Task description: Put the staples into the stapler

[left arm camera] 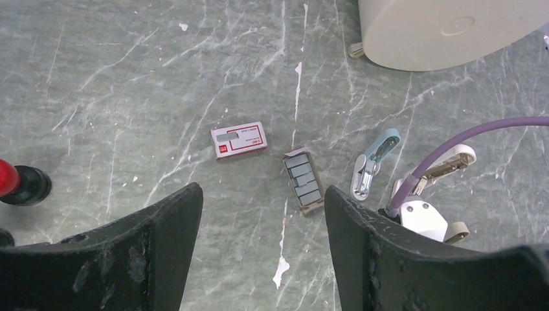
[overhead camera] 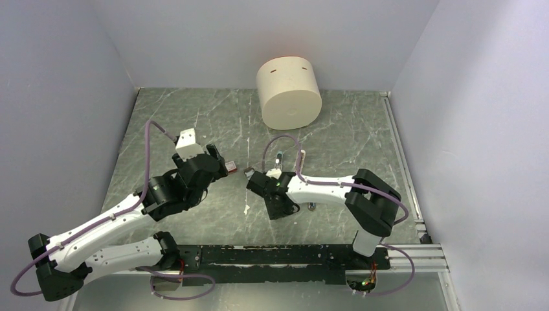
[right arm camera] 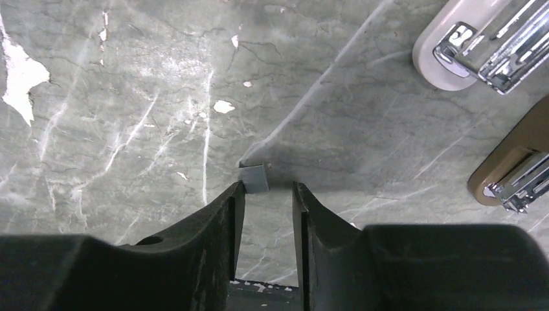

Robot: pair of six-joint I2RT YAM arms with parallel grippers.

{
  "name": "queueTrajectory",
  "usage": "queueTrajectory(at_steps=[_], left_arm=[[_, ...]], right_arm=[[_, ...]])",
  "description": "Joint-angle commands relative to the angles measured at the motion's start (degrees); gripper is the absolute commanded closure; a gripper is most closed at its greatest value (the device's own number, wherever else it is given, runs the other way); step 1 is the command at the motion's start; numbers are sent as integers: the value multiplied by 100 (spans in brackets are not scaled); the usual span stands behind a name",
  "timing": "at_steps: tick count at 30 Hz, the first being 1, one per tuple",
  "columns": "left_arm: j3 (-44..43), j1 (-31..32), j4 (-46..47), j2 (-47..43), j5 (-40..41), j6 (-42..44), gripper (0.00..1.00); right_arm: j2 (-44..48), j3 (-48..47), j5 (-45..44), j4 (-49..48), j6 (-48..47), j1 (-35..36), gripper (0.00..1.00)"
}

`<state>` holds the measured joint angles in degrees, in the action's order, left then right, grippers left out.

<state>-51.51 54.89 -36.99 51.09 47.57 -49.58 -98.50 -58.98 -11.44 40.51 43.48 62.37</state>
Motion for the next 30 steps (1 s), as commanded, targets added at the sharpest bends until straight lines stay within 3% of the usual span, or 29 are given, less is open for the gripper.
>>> queueTrajectory(at_steps=[1,6,12,19,30], left_arm=[[35,-39,123,-21,-24,-69,27],[61,-32,129,-47,-28,-91,27],[36,-39,81,-21,-17,-104,27],[27,-35,27,-55,28,-132,27],[27,-37,39,-30,36,-140,27]], right_arm=[[24,219,-244,366,163,16,64],[151,228,-80,26,-74,19,57],[34,-14,-199,-241,-385,6,56],[-141,-198,-151,-410,-863,8,58],[-328,-232,-130,-331,-1008,12,70]])
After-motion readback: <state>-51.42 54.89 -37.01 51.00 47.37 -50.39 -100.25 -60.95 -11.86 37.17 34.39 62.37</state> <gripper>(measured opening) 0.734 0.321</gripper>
